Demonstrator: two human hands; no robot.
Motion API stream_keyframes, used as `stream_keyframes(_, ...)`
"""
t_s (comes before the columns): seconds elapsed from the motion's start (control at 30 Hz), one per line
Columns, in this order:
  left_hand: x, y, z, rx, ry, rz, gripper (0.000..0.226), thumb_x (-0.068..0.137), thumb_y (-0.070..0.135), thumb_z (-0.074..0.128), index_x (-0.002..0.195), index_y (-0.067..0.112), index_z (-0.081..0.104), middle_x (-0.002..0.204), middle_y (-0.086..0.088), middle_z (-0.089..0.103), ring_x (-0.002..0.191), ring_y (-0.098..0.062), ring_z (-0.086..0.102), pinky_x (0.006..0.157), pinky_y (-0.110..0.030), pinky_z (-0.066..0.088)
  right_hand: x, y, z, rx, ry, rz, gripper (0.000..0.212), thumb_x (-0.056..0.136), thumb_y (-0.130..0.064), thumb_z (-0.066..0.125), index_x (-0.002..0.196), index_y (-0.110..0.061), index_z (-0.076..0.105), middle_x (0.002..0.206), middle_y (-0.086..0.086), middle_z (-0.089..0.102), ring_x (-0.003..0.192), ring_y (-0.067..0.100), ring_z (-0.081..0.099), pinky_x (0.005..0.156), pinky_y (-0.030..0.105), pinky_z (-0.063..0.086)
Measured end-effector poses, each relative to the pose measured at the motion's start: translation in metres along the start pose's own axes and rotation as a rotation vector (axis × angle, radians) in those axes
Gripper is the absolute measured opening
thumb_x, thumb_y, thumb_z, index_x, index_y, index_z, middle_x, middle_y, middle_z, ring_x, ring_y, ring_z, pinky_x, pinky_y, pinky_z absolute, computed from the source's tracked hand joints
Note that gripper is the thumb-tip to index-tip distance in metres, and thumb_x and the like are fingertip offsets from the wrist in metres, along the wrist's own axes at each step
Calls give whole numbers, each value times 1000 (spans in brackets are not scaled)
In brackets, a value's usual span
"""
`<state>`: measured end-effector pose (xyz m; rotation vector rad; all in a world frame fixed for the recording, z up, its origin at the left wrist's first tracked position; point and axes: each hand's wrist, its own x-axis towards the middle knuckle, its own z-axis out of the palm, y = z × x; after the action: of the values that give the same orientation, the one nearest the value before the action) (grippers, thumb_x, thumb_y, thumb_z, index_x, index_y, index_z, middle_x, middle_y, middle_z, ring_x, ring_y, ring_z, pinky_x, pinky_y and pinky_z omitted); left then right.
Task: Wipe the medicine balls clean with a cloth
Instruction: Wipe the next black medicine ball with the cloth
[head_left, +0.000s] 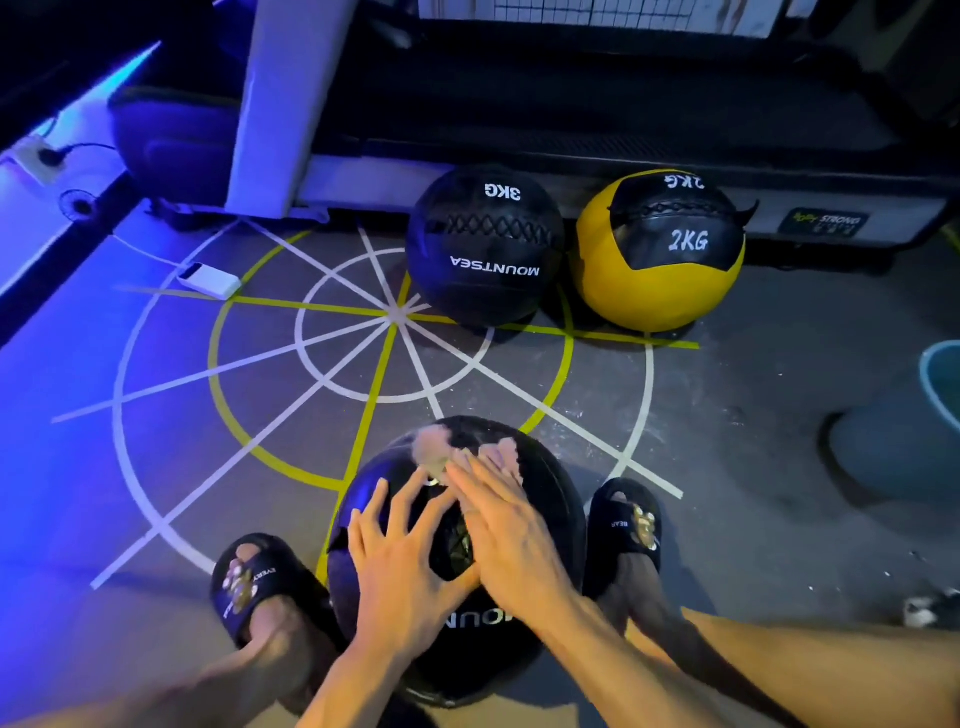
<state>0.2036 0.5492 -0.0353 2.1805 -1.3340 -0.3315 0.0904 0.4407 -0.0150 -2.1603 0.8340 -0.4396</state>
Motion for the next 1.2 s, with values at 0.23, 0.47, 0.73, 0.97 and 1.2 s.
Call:
stream_keyframes(0.23,-6,3,-12,-140,-18,22,78,77,89,55,147,58,41,163,27,24,154,-13,20,123,-53,22,-5,33,-46,81,136,437,43,109,-32,39,151,-43,39,156,-19,36,145,12,39,119,38,34)
stream_keyframes(0.47,-23,-8,-9,-273,82,-182,102,63,89,66,148,33,53,153,22,42,144,-2,31,118,-23,23,-3,20,-42,-70,209,531,45,110,-20,34,153,-32,42,160,-11,35,148,13,32,120,31,23)
stream_keyframes(0.73,-24,-9,-5,-227,95,-184,95,67,84,66,145,31,54,146,26,39,140,-8,38,116,-30,29,46,-38,1,-307,-318,-270,53,102,-9,26,141,-27,56,150,-11,50,145,2,32,120,18,-6)
stream_keyframes(0.97,-23,-5,-3,-243,98,-196,98,68,93,60,147,37,51,154,18,45,143,-7,37,117,-51,37,37,2,-44,-246,-100,108,48,108,-14,33,151,-35,42,157,-12,40,142,5,37,117,30,31)
stream_keyframes(1.2,-26,-12,-6,-199,50,-129,97,75,92,53,153,35,45,160,20,34,149,4,22,126,-39,23,55,-25,-13,-231,-296,-192,47,101,-7,35,122,-33,67,146,-15,53,139,4,39,121,28,28)
